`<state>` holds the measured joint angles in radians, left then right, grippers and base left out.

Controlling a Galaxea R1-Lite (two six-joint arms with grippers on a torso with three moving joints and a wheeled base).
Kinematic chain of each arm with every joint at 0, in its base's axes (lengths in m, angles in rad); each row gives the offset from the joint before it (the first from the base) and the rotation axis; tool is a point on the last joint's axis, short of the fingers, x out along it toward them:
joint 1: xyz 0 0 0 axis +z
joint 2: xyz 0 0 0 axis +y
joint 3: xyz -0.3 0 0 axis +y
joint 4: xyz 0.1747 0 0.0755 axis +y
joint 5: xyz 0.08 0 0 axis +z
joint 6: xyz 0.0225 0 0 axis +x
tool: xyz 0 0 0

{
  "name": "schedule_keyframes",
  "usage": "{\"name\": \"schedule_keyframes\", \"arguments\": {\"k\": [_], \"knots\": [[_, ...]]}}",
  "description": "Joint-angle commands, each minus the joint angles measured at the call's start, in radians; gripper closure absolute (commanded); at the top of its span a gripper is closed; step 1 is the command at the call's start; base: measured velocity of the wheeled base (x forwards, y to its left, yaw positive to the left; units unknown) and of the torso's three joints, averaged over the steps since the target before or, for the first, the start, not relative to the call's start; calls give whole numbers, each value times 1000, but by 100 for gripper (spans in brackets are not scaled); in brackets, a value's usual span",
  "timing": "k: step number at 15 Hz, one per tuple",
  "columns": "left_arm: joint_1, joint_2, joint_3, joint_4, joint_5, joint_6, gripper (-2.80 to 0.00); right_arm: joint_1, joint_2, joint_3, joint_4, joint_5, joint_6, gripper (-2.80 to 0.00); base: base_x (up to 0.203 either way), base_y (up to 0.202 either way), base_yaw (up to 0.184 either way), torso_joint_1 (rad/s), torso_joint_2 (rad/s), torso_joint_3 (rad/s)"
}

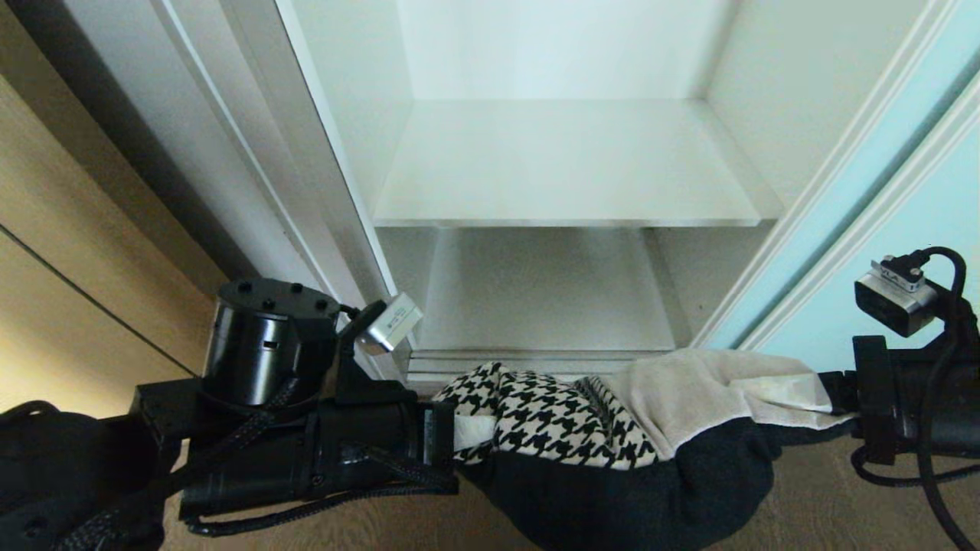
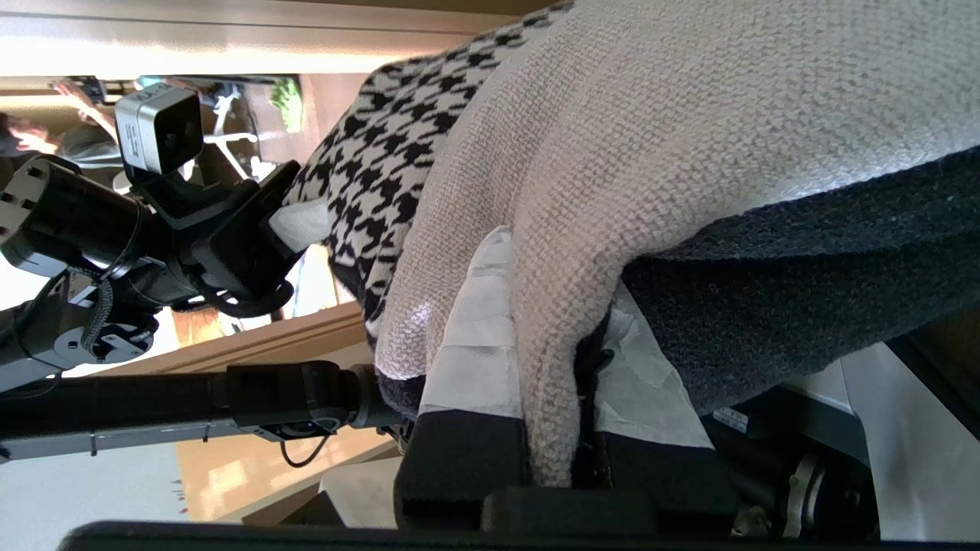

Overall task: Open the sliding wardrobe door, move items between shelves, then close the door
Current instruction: Place the pillow on the lower shelf

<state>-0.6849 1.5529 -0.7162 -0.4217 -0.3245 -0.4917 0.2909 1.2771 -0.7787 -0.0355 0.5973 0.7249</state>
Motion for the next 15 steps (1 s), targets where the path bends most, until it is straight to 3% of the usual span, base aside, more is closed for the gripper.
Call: {"name": "schedule_keyframes", "arguments": {"k": [1, 11, 15], "knots": [[1, 28, -3, -3, 13, -2, 0, 3, 19, -2, 0, 4, 4, 0, 0, 0, 0, 2, 6, -198], [-1, 65, -3, -3, 9, 4, 0, 39, 64, -17, -2, -1, 2, 0, 0, 0, 0, 2, 4, -198], [-1, 70, -2, -3, 9, 4, 0, 64, 68, -27, -19, -39, 2, 0, 0, 0, 0, 3, 6, -199]]}}
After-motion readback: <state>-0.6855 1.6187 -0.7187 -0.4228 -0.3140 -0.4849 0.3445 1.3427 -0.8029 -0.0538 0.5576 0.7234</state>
